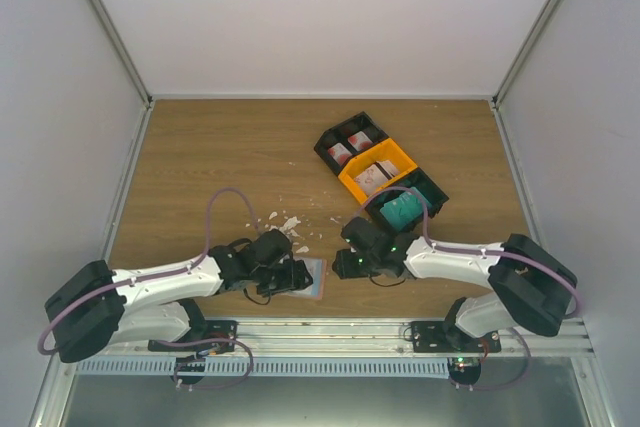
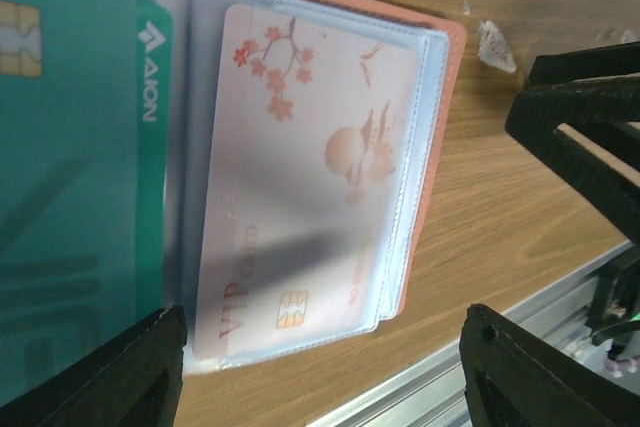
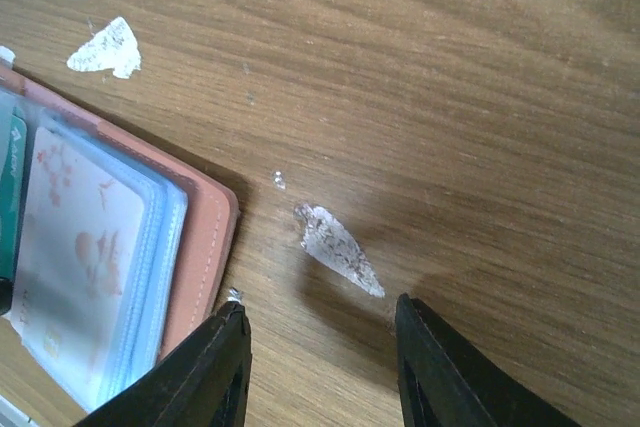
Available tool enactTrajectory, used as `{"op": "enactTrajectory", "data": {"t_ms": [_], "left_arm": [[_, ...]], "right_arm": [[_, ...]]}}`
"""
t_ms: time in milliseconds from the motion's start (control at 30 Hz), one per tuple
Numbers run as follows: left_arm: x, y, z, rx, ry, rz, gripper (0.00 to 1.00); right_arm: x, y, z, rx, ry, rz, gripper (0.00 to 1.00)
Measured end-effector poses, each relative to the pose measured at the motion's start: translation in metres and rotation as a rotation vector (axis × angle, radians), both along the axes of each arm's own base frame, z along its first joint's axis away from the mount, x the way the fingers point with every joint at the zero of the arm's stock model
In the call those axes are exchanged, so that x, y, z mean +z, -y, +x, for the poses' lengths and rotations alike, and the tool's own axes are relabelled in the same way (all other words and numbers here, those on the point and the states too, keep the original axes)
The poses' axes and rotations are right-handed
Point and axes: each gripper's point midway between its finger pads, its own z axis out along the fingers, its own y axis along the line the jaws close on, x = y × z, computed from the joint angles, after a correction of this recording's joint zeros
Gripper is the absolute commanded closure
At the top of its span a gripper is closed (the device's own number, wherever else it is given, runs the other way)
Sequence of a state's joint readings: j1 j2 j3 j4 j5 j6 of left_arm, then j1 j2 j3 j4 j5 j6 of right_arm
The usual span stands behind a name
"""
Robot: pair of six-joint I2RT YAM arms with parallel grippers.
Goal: Put the credit cards into the card holder
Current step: Insert the credit card into the card holder.
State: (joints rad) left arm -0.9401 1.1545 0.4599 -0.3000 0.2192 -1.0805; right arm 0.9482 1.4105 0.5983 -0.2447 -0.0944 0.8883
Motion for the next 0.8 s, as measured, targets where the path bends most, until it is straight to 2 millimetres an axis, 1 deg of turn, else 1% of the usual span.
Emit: {"op": "enactTrajectory", "data": {"t_ms": [100, 200, 300, 367, 433, 567, 700, 800], "left_arm": [[0.002, -0.002, -0.003, -0.013, 0.006, 0.039, 0.3], [0.001, -0.006, -0.001, -0.015, 0.02, 0.074, 0.4], [-0.005, -0.007, 0.002, -0.022, 0.026, 0.111, 0.51], [-0.012, -0.007, 0.004, -0.033, 0.02, 0.14, 0.55], [-0.016, -0.005, 0.005, -0.042, 0.013, 0.159, 0.57], [-0.016, 0.006, 0.009, -0.063, 0.02, 0.164, 0.65], [-0.017, 0.014, 0.008, -0.094, 0.035, 0.157, 0.66], [-0.016, 0.018, 0.006, -0.118, 0.042, 0.156, 0.63]], "right_arm": [[0.0, 0.001, -0.001, 0.001, -0.001, 0.0, 0.59], [0.0, 0.001, -0.001, 0.0, -0.001, 0.0, 0.59], [0.0, 0.002, -0.001, -0.003, -0.002, 0.0, 0.6], [0.0, 0.004, -0.002, -0.008, -0.005, -0.006, 0.6], [0.0, 0.006, -0.003, -0.011, -0.005, -0.012, 0.6], [0.0, 0.008, -0.003, -0.015, -0.008, -0.019, 0.6], [0.0, 0.01, -0.004, -0.02, -0.012, -0.026, 0.6], [-0.001, 0.012, -0.004, -0.026, -0.012, -0.033, 0.6]]}}
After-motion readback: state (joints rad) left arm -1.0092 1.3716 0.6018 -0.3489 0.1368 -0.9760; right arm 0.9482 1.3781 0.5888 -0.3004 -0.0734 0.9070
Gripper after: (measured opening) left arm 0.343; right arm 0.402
